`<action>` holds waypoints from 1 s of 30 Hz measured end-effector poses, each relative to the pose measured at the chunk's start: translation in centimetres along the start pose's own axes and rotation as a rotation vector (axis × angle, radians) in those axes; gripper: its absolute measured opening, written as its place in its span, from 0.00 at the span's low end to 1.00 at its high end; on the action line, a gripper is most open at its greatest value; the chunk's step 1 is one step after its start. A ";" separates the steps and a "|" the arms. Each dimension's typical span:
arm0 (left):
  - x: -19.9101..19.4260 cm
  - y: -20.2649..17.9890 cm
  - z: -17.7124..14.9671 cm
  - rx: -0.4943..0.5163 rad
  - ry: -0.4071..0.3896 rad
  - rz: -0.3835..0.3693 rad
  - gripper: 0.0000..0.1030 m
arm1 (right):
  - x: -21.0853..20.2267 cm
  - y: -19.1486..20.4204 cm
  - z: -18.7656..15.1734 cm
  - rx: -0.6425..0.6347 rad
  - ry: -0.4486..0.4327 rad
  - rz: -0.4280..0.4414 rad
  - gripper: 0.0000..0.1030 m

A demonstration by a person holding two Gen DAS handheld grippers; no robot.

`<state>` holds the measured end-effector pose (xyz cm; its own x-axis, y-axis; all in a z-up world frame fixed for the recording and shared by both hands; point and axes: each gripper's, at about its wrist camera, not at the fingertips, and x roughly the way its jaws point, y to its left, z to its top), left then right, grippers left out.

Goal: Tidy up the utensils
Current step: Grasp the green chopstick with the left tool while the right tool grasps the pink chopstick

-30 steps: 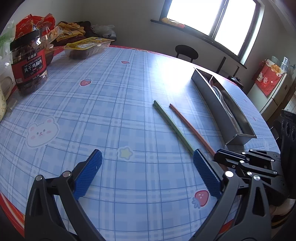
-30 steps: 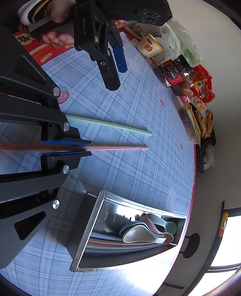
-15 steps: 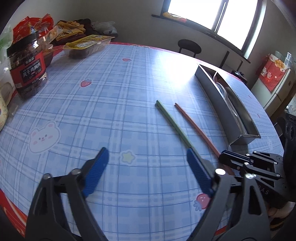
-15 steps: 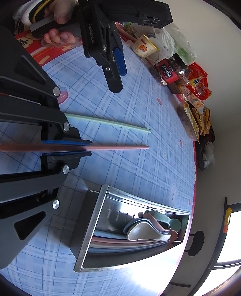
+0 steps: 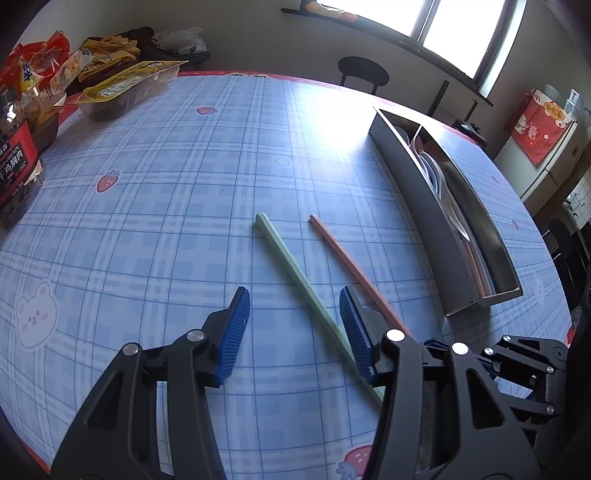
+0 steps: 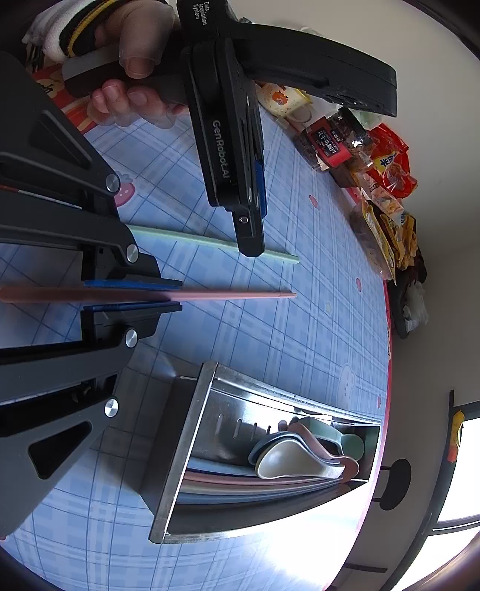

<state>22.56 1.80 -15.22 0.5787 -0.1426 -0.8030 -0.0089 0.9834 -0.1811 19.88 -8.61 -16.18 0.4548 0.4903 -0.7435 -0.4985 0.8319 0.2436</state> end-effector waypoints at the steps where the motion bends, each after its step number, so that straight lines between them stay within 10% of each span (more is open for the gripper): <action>1: 0.2 -0.2 0.2 0.007 0.001 0.006 0.50 | 0.0 0.1 0.0 -0.001 0.000 0.001 0.06; 9: 1.1 -2.6 0.3 0.167 -0.010 0.105 0.36 | 0.1 0.1 0.0 0.001 0.000 0.001 0.07; 21: -0.9 2.2 -0.8 0.197 0.020 0.036 0.11 | 0.1 0.1 0.0 -0.007 0.000 -0.003 0.06; 30: -1.9 1.8 -2.4 0.224 0.024 0.029 0.24 | 0.1 0.3 0.0 -0.018 0.002 -0.019 0.06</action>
<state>19.51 3.60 -15.36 0.5616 -0.1143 -0.8195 0.1578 0.9870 -0.0295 19.78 -8.32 -16.22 0.4625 0.4742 -0.7491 -0.5031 0.8361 0.2187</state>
